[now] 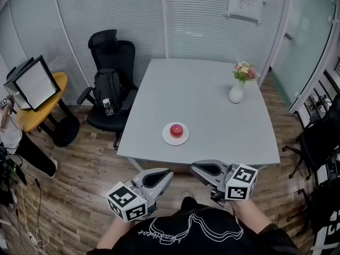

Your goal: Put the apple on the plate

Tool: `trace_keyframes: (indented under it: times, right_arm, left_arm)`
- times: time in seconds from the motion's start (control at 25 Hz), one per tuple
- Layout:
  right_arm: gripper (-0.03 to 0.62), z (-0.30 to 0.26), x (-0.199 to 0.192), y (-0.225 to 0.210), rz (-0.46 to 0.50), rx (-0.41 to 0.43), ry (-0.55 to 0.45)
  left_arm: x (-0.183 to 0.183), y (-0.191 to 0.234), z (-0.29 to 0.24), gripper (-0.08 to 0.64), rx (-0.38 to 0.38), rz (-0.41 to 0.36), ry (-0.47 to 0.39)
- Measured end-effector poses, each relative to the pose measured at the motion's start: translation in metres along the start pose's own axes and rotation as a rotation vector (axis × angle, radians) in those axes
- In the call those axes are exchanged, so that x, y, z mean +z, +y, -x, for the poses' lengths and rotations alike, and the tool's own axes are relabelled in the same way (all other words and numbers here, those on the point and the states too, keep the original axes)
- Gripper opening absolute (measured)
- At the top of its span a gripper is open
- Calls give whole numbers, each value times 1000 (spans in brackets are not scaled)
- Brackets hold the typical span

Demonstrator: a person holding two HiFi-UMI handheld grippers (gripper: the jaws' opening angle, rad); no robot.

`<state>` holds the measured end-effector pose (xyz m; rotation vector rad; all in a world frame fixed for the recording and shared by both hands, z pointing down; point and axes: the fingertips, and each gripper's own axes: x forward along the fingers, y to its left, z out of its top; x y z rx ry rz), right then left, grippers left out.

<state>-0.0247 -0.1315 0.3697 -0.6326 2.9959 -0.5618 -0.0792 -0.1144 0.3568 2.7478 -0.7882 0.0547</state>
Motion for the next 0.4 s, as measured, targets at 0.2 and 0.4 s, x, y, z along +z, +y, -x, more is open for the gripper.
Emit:
trace_keyframes:
  times: [0.2, 0.4]
  right_arm:
    - [9, 6, -3, 5, 10, -7, 3]
    - [9, 7, -6, 13, 9, -5, 1]
  left_arm:
    - [-1, -8, -3, 17, 4, 14, 2]
    - [0, -13, 5, 17, 0, 30, 5]
